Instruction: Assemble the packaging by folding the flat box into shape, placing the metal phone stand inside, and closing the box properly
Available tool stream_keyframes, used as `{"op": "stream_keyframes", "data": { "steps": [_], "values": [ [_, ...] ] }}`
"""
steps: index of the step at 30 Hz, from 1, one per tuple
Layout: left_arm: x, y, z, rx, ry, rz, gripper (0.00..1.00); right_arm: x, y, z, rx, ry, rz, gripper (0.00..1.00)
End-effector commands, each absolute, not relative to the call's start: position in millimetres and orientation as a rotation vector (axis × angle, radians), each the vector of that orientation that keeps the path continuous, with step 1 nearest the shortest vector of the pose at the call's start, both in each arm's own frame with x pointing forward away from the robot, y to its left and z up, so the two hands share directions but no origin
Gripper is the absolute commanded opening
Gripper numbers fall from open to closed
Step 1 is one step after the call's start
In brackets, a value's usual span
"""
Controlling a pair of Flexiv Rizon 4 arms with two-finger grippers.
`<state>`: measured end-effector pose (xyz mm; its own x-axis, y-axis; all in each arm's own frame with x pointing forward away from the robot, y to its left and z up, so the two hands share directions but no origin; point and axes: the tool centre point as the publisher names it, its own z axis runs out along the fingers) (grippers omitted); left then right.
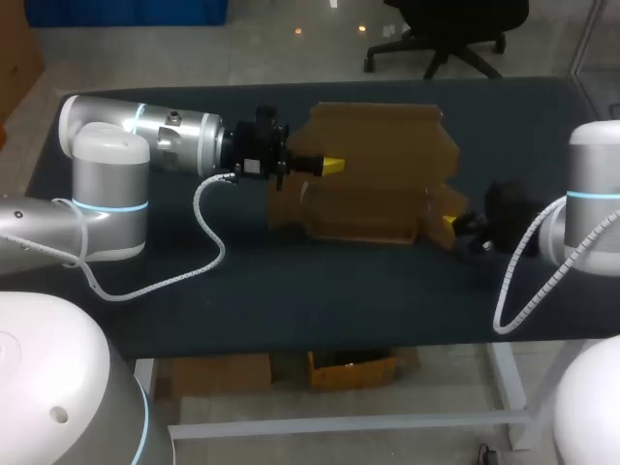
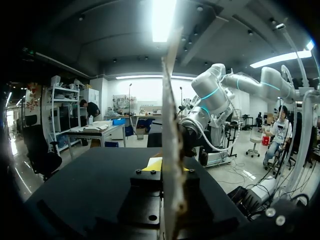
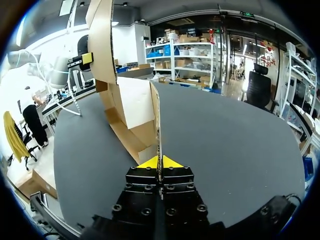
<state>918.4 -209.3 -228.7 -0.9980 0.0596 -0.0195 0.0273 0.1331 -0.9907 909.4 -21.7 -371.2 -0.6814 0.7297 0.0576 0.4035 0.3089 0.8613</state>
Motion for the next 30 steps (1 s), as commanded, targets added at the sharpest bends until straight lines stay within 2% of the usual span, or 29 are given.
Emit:
{"op": "stream_keyframes", "data": {
  "steps": [1,30],
  "values": [
    [917.6,-209.6,-230.1,-0.089,-2.347,2.051,0.0,908.9,-14.6,-374.9,1.04,2.211,1.298,0.0],
    [917.6,-209.6,-230.1,-0.089,-2.347,2.051,0.0,904.8,-4.0,-373.8,1.224,2.109,1.151,0.0]
  ]
}}
